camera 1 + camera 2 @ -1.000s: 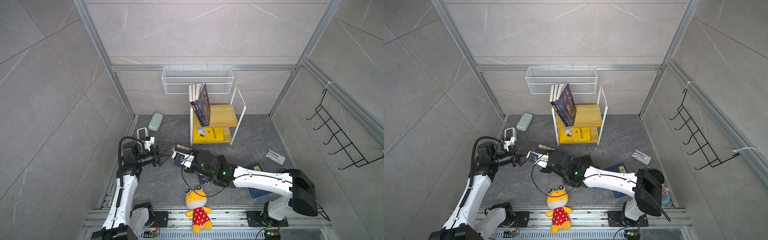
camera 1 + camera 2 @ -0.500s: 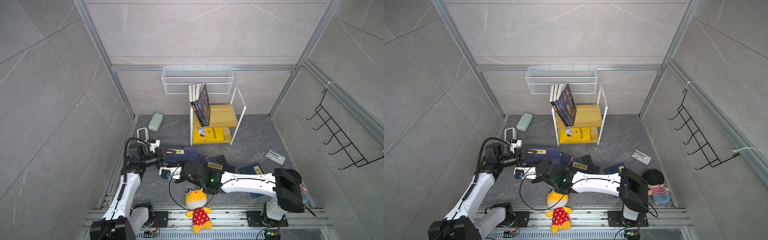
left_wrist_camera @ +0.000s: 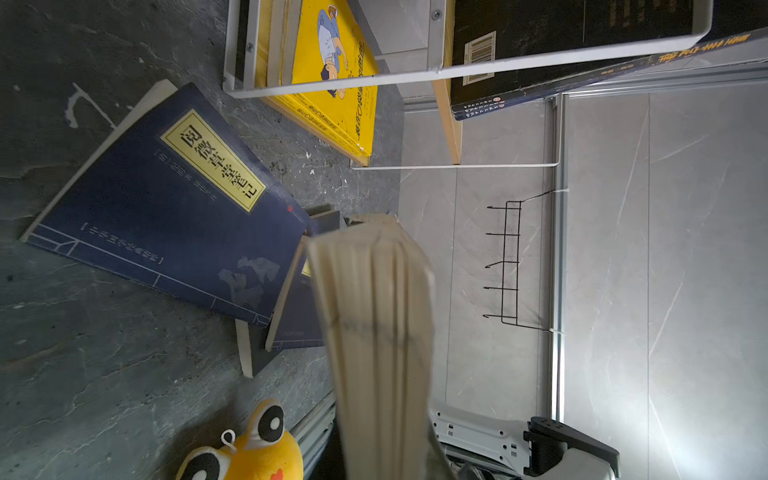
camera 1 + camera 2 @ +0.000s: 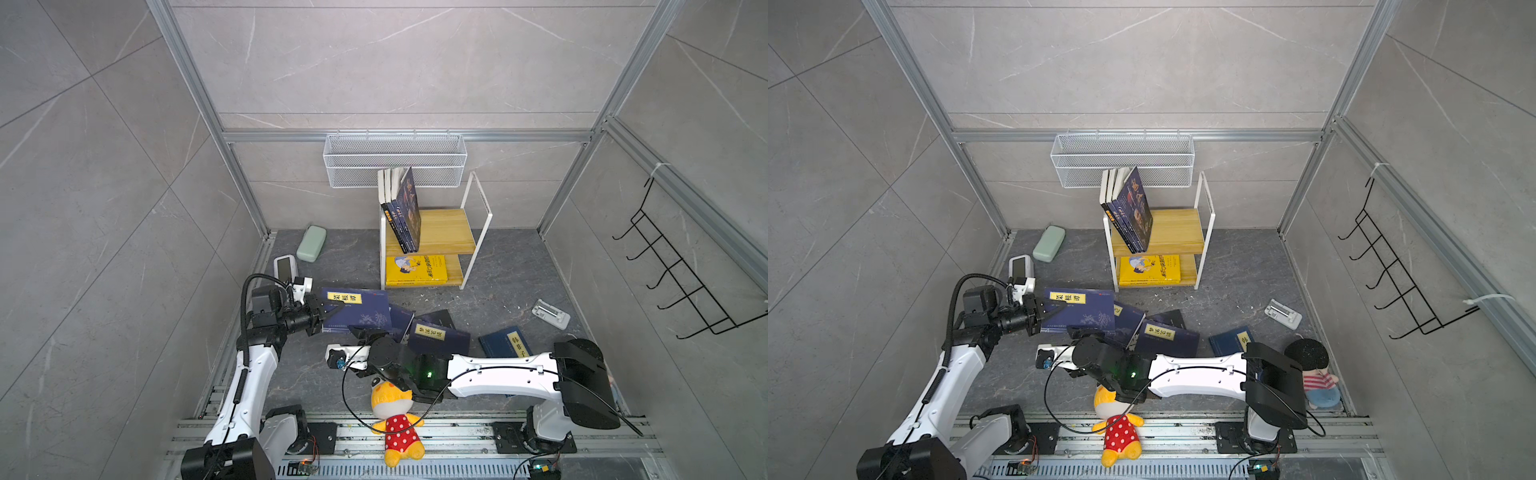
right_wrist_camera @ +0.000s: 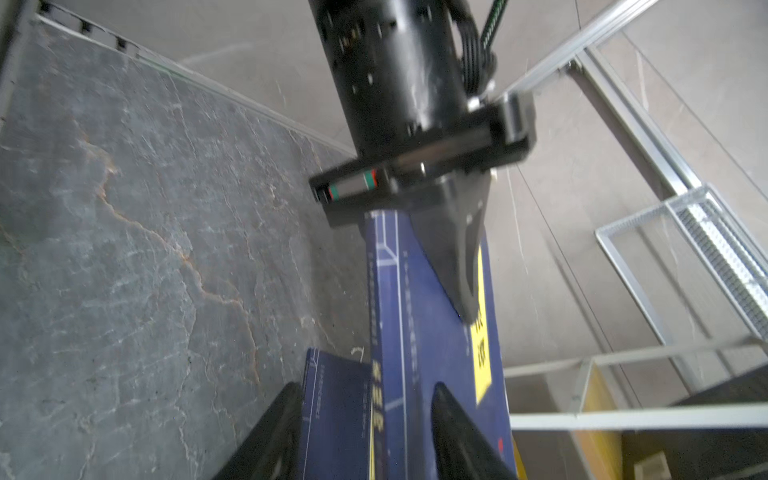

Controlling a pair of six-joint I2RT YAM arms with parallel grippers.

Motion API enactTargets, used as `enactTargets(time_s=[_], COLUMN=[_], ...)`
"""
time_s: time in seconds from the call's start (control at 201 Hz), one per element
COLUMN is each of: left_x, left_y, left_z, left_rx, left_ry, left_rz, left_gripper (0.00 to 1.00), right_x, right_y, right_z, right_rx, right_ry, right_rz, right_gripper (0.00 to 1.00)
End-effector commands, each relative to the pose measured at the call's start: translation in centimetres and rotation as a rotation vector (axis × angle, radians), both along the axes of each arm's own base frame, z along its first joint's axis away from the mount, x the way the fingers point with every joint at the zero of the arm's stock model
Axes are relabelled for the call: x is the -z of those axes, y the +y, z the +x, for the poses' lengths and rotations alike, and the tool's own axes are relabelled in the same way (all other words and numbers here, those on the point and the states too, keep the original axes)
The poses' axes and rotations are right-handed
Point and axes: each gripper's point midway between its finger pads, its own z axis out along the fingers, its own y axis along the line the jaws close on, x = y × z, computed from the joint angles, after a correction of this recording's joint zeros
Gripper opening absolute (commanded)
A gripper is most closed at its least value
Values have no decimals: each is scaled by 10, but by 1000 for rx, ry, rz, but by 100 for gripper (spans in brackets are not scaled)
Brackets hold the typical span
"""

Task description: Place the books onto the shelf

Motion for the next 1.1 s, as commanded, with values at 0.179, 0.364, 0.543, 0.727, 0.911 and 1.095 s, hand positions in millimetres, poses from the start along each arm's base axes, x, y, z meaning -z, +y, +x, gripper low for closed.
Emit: enactTargets(time_s=[0.179,0.364,0.543,0.727,0.911,1.095], left_x=[-23,-23,-26,-29,-33,-26], left_y=[3,5,4,8,33,60], left_z=[0,0,-1,-4,-7,-12], left_rx=[12,1,6,-6,-38,-96], left_ry=[-113,-124,-127,-177,-379,-495], left_rz=[13,28,29,110,515,793], left_gripper=[0,0,0,0,42,49], right_x=[4,13,6,2,-5,-3], right_y=[-23,-18,-10,-19,-49,-85], right_z=[31,54,73,88,89,84], right_rx=[222,284,324,367,371,368], right_ry=[-77,-100,-138,-213,-208,-211], right_rz=[-3,-6,-10,-55,-43,-73], right_gripper=[55,52,41,0,0,0])
